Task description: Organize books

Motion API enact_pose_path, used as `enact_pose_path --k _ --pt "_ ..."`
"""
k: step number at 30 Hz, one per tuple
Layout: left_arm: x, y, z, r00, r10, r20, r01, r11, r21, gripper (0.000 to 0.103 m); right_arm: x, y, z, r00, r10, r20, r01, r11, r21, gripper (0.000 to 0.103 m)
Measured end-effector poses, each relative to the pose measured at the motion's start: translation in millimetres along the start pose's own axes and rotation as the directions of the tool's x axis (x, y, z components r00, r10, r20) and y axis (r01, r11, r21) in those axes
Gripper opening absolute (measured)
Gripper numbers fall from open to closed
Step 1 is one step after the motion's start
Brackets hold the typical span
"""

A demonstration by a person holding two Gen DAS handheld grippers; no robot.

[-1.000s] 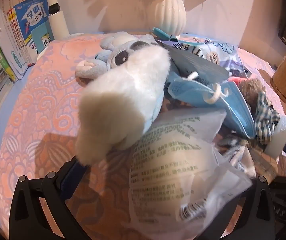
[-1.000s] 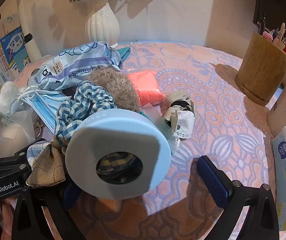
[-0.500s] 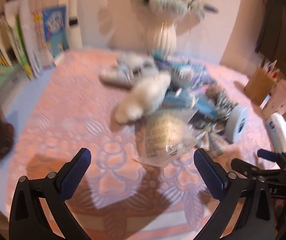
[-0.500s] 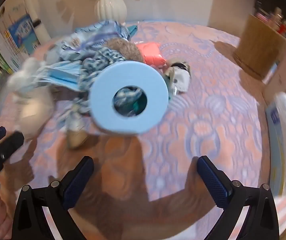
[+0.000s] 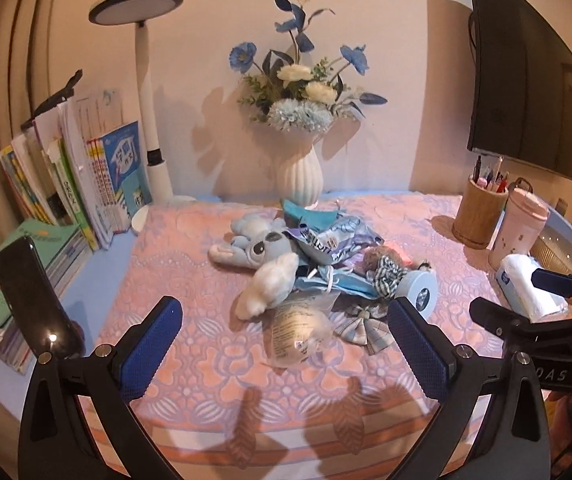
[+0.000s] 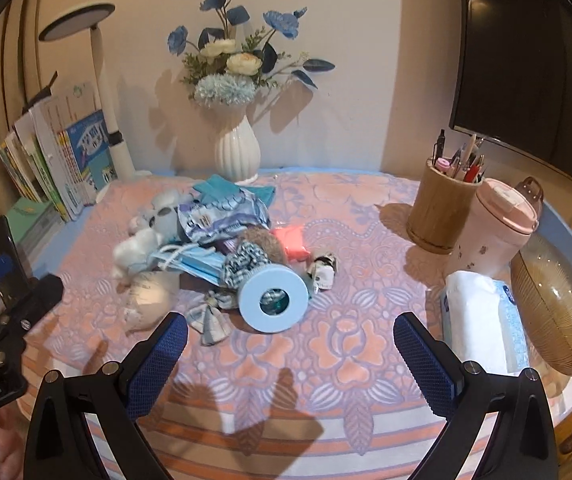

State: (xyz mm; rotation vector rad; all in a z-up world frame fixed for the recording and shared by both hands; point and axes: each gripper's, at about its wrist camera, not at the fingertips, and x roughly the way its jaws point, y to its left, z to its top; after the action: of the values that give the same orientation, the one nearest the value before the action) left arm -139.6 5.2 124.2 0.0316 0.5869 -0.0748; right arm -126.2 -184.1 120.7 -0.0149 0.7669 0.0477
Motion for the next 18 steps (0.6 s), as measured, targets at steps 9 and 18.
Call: enact_pose_path --k 9,18 --pt "18 11 -9 0.997 -0.048 -0.058 0.045 0.997 -0.058 0.102 22 1 -11 0.999 0.001 -0.052 -0.001 1.000 -0.011 0.103" --pt "20 11 -7 0.995 -0.076 -0.064 0.072 0.995 -0.067 0.102 27 8 -14 0.998 0.002 -0.066 -0.004 1.000 -0.025 0.103"
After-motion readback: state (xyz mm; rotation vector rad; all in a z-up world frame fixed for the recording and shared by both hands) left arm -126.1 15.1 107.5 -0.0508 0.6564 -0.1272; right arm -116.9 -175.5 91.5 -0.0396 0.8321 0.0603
